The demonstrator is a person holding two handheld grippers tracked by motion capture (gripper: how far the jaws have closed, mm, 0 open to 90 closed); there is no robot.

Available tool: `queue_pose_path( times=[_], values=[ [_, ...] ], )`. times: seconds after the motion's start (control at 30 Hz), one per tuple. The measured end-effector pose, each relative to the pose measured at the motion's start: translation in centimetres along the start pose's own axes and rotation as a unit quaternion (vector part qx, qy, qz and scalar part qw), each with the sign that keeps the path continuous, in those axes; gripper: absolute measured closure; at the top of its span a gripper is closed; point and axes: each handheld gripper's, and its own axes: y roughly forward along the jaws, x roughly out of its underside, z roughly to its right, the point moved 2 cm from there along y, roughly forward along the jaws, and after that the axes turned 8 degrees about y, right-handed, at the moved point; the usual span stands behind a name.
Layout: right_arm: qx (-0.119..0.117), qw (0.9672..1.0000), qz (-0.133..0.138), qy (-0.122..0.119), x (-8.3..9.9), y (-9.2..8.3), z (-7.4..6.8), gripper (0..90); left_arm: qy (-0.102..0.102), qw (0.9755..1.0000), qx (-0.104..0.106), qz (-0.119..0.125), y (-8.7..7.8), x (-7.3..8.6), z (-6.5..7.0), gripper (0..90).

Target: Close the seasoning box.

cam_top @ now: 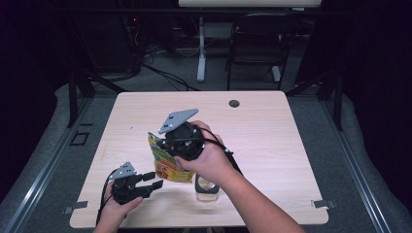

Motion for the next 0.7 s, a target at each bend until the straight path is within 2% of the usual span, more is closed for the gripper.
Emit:
queue_pose_path(
  times=[0.13,0.33,0.7],
  values=[
    [-0.003,1.0,0.001,-0.002,-0.2,0.1,-0.4,90.0,0.001,0.9999,0.013,-0.003,0.3,0.0,0.3,46.3],
    [-0.011,0.9999,0.006,-0.007,-0.6,0.2,-0.9,90.0,0.014,0.9994,0.03,-0.012,0.8,-0.1,0.9,43.0],
    [-0.017,0.9997,0.003,-0.017,-0.9,0.4,-1.7,90.0,0.021,0.9989,0.039,-0.013,0.9,-0.2,1.2,41.6]
  ],
)
